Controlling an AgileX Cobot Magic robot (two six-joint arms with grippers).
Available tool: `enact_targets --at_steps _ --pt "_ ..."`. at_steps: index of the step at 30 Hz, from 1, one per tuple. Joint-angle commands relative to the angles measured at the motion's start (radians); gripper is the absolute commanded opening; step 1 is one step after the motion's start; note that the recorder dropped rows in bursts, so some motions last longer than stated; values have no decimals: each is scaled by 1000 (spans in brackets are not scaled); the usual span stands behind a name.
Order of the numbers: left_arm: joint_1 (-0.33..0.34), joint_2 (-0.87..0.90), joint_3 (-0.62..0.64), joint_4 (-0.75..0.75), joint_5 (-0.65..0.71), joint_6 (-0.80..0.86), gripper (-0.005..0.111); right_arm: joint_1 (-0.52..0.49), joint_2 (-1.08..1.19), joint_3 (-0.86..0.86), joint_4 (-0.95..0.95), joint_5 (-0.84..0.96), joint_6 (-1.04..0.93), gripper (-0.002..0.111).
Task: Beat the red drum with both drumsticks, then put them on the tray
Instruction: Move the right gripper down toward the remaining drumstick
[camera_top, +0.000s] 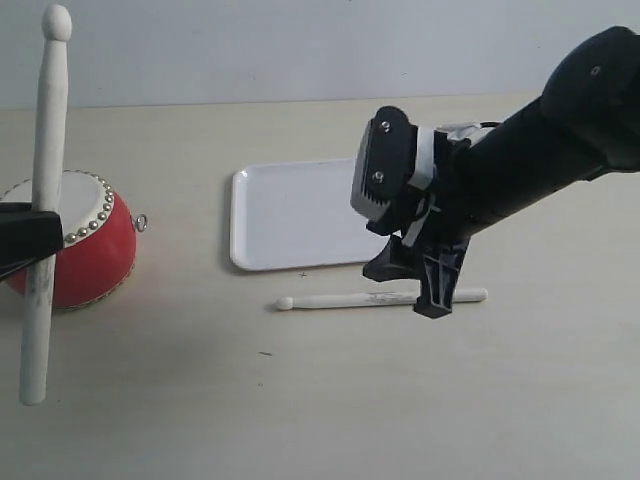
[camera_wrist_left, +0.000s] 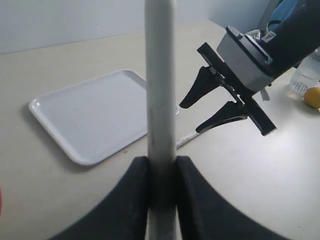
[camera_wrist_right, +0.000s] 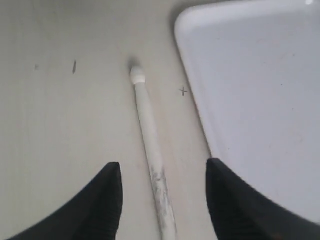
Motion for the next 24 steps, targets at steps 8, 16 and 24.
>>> enact_targets --at_steps 8,16,24 --pt "2 1 1 -10 12 6 0 37 41 -16 -593 35 520 50" --pt "2 1 1 -10 17 6 0 37 120 -16 -613 23 572 50" --pt "2 1 1 -10 17 6 0 37 174 -52 -603 -10 583 50"
